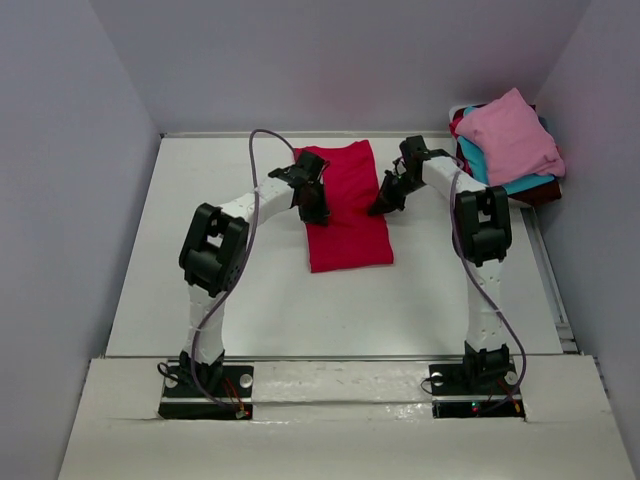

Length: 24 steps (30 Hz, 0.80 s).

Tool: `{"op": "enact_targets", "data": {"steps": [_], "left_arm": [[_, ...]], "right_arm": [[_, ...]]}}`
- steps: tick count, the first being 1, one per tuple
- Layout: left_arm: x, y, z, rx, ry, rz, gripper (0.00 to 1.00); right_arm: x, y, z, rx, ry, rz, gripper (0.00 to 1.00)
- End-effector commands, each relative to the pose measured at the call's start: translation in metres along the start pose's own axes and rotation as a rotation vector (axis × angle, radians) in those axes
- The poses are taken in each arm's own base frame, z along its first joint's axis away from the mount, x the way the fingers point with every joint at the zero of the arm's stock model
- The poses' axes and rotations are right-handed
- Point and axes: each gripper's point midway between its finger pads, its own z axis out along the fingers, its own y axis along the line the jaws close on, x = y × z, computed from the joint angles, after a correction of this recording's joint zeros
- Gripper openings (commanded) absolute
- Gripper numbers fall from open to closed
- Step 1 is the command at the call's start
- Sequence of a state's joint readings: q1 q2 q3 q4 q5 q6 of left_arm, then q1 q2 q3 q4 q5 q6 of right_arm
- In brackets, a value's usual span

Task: Fold and stack the t-shirts
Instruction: Fold the tshirt

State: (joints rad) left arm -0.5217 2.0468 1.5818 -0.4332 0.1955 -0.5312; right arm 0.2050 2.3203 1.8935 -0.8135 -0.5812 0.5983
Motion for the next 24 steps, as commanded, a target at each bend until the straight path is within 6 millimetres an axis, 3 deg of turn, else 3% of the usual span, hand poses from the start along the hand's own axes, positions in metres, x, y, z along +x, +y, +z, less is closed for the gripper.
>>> {"op": "enact_targets", "data": {"steps": [1, 11, 17, 23, 24], "left_arm": [[-0.017, -0.007, -0.002, -0.009, -0.031, 0.026, 0.16], [-0.035, 0.000, 0.027, -0.079, -0.032, 0.040, 0.16], [-0.049, 0.013, 0.029, -0.134, -0.056, 0.028, 0.18], [-0.066, 0.038, 0.023, -0.190, -0.085, 0.000, 0.25], [-0.065, 0.039, 0.022, -0.197, -0.086, -0.005, 0.34]], "right_arm": [[-0.008, 0.021, -0.004, -0.046, -0.008, -0.037, 0.07], [-0.030, 0.025, 0.006, -0.030, -0.030, -0.048, 0.07], [-0.039, 0.023, 0.013, -0.014, -0.040, -0.047, 0.07], [-0.041, 0.017, 0.019, 0.000, -0.036, -0.039, 0.07], [-0.040, 0.016, 0.019, 0.001, -0.032, -0.033, 0.07]]}}
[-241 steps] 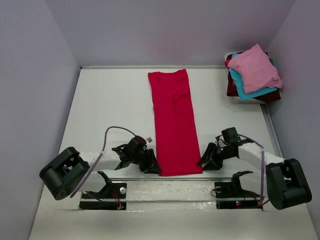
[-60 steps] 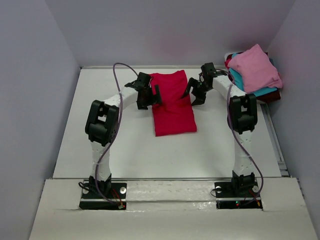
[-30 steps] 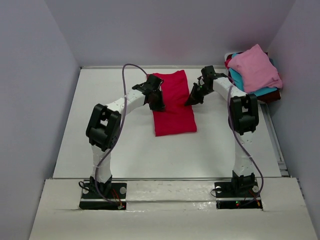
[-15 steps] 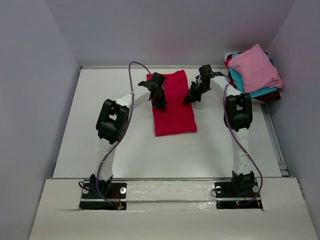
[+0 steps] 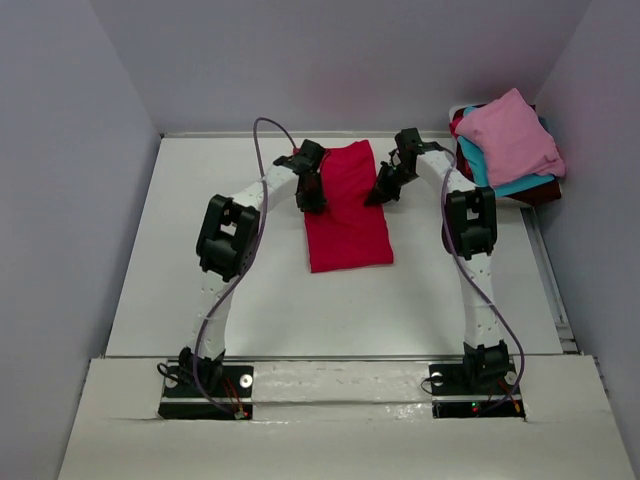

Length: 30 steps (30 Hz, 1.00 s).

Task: Fold and stack the t-shirts
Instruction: Fold the tshirt

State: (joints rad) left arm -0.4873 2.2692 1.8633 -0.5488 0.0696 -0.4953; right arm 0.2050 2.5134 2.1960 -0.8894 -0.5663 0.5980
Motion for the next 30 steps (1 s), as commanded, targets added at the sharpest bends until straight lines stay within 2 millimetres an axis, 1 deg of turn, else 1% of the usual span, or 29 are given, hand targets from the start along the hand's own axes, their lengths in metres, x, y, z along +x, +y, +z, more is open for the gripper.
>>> {"op": "enact_targets", "data": {"steps": [1, 2, 3, 4, 6, 7, 8, 10, 11, 12, 15, 17, 18, 19, 20, 22, 23, 25, 26, 29, 30], "left_arm": [[-0.024, 0.019, -0.015, -0.056, -0.055, -0.021, 0.36], [-0.019, 0.021, -0.019, -0.052, -0.051, -0.020, 0.43], [-0.018, 0.020, -0.021, -0.043, -0.060, -0.021, 0.49], [-0.017, 0.020, -0.024, -0.033, -0.067, -0.024, 0.56], [-0.018, 0.017, -0.032, -0.012, -0.082, -0.019, 0.65], [-0.019, 0.015, -0.034, 0.001, -0.090, -0.011, 0.68], [-0.024, 0.018, -0.039, 0.002, -0.104, -0.009, 0.69], [-0.026, 0.021, -0.043, -0.011, -0.115, 0.025, 0.70], [-0.028, 0.021, -0.045, -0.009, -0.126, 0.034, 0.70], [-0.032, 0.024, -0.047, -0.009, -0.133, 0.037, 0.70], [-0.040, 0.024, -0.050, -0.001, -0.141, 0.035, 0.71], [-0.047, 0.022, -0.051, 0.000, -0.160, 0.033, 0.72], [-0.047, 0.019, -0.051, 0.010, -0.156, 0.034, 0.72], [-0.052, 0.022, -0.052, 0.010, -0.163, 0.028, 0.72], [-0.057, 0.020, -0.055, 0.013, -0.172, 0.031, 0.72], [-0.058, 0.020, -0.054, 0.006, -0.165, 0.040, 0.72], [-0.062, 0.024, -0.055, 0.001, -0.169, 0.036, 0.72], [-0.064, 0.022, -0.055, 0.006, -0.172, 0.039, 0.72], [-0.068, 0.025, -0.056, 0.004, -0.176, 0.031, 0.72], [-0.071, 0.022, -0.059, 0.014, -0.182, 0.032, 0.72], [-0.075, 0.026, -0.059, 0.013, -0.188, 0.026, 0.72]], "right_arm": [[0.003, 0.006, -0.001, 0.006, 0.008, -0.009, 0.07], [0.006, 0.010, -0.007, -0.007, 0.014, -0.009, 0.07], [0.006, 0.012, -0.011, -0.004, 0.005, -0.014, 0.07], [0.004, 0.018, -0.022, 0.001, -0.021, -0.022, 0.08], [0.005, 0.020, -0.030, 0.019, -0.037, -0.009, 0.14], [0.006, 0.025, -0.036, 0.007, -0.039, -0.010, 0.17], [0.008, 0.026, -0.038, 0.010, -0.040, 0.001, 0.19], [0.008, 0.025, -0.042, 0.026, -0.052, 0.006, 0.20], [0.008, 0.028, -0.048, 0.023, -0.066, 0.005, 0.21], [0.008, 0.026, -0.049, 0.034, -0.076, 0.011, 0.22], [0.006, 0.033, -0.055, 0.014, -0.104, 0.018, 0.23], [0.006, 0.035, -0.055, 0.004, -0.100, 0.028, 0.23], [0.005, 0.037, -0.054, 0.001, -0.099, 0.030, 0.23], [0.004, 0.038, -0.054, -0.002, -0.098, 0.032, 0.23], [0.003, 0.039, -0.054, -0.006, -0.098, 0.035, 0.23], [0.001, 0.042, -0.054, -0.016, -0.102, 0.037, 0.23], [0.001, 0.043, -0.054, -0.016, -0.102, 0.039, 0.23], [0.001, 0.042, -0.055, -0.010, -0.099, 0.038, 0.23], [-0.002, 0.045, -0.057, -0.012, -0.107, 0.026, 0.23], [-0.002, 0.044, -0.058, 0.003, -0.097, 0.029, 0.23], [-0.004, 0.048, -0.062, 0.003, -0.107, 0.023, 0.23]]}}
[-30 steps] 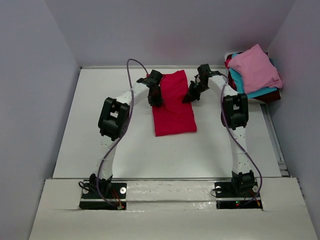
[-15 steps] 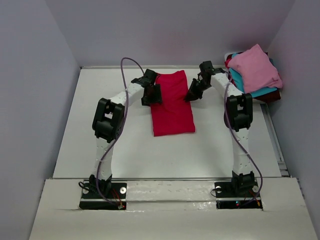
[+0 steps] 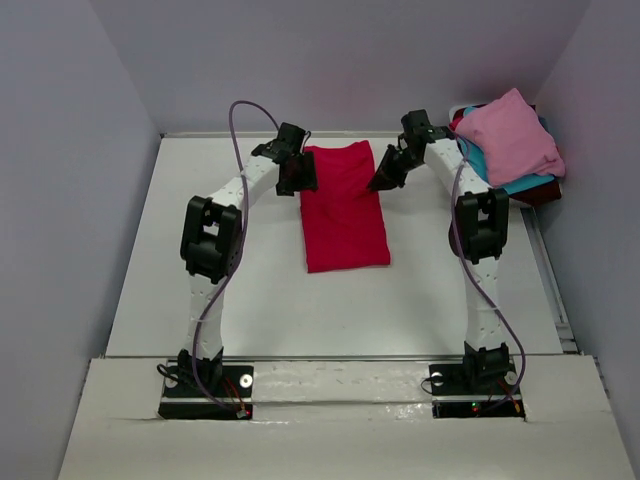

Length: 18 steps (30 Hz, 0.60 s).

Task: Fold and stack the t-shirts
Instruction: Fold the tshirt

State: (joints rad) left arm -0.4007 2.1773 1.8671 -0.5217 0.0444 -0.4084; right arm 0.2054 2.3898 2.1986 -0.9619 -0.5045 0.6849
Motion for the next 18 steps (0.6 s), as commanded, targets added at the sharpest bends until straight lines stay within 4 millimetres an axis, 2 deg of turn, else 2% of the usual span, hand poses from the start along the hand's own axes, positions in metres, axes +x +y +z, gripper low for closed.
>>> {"op": "enact_targets", "data": {"steps": [1, 9, 18], "left_arm": [[-0.022, -0.002, -0.016, 0.013, -0.044, 0.009, 0.72], [-0.022, -0.007, -0.015, 0.039, -0.041, 0.000, 0.72], [0.004, -0.003, -0.014, 0.058, 0.007, -0.035, 0.72]], "right_arm": [[-0.007, 0.021, -0.015, -0.020, -0.036, -0.038, 0.23], [-0.004, 0.032, -0.021, -0.074, -0.030, -0.060, 0.23], [0.020, 0.023, -0.016, -0.100, 0.063, -0.051, 0.23]]}}
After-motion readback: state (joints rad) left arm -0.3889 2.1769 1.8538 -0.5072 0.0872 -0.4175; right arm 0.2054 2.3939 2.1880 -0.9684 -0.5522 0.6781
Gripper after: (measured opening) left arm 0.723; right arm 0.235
